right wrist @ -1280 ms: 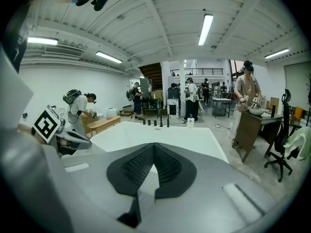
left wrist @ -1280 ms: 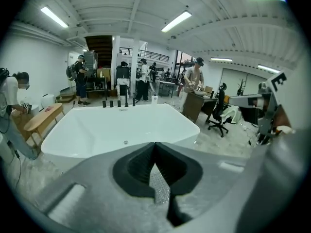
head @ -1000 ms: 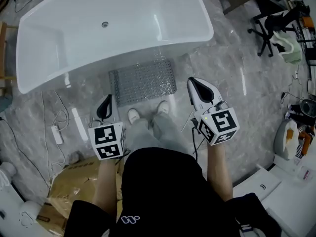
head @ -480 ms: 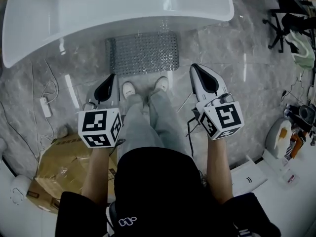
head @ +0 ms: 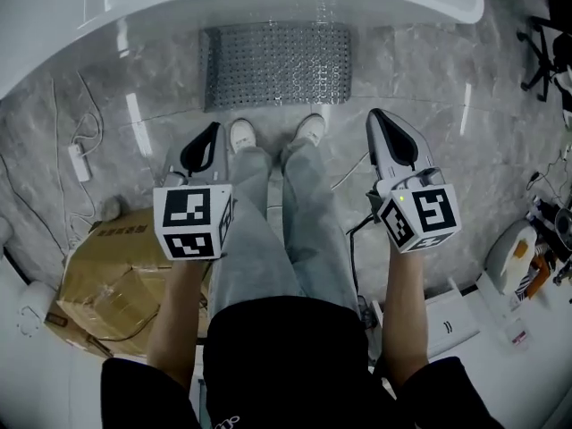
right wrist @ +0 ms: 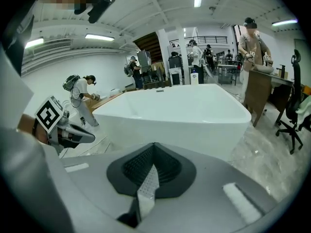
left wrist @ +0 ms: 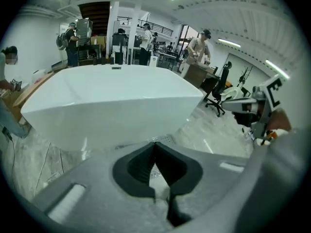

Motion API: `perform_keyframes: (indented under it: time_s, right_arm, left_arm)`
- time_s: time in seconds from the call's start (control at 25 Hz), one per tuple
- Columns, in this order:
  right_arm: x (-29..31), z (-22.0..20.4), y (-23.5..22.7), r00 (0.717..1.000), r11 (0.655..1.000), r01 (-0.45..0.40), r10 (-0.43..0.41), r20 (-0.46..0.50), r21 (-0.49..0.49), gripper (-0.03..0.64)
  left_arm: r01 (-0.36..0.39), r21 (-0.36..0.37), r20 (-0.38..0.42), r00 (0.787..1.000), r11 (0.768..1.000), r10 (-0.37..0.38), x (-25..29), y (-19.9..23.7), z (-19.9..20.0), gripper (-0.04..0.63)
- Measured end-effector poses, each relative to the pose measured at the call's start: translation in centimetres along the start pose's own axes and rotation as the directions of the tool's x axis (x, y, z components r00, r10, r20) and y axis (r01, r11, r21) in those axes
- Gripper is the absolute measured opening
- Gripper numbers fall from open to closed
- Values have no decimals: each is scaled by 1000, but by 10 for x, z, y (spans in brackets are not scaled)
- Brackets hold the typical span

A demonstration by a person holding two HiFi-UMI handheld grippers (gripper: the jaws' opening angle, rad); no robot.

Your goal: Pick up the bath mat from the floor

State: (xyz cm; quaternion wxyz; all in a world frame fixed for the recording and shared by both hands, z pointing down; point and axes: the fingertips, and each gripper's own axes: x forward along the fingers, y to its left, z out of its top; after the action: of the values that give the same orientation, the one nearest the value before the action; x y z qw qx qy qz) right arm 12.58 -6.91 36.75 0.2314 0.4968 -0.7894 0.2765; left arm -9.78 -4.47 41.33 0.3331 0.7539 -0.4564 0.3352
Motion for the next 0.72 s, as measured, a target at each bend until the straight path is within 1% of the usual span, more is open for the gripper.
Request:
perform_keyframes:
  time_s: [0.08,0.28,0.48,0.6,0.72]
  right_arm:
    - [11,-19,-7,1000,1000,6,-6,8,23,6]
    - [44,-61,-21,1000,998,1,-1,-8,59,6]
    - [63,-92,-39,1000,998,-8,10,-27,64,6]
    - [80,-114,-51,999,998,-23,25,-37,61,6]
    - [96,-137,-68,998,995,-43,47,-48,90,6]
  left_arm:
    - [9,-19,-10,1000,1000,-9,8,0,-7,2]
    - [-11,-44,-22,1000,999,10,42,9,-20,2]
    - [39,-27,-49,998,999,-40,80,-1,-34,2]
    - [22,-29,-69,997,999,-24,103,7,-49,2]
    - [7,-53,-85,996,999,-12,135,12,-70,2]
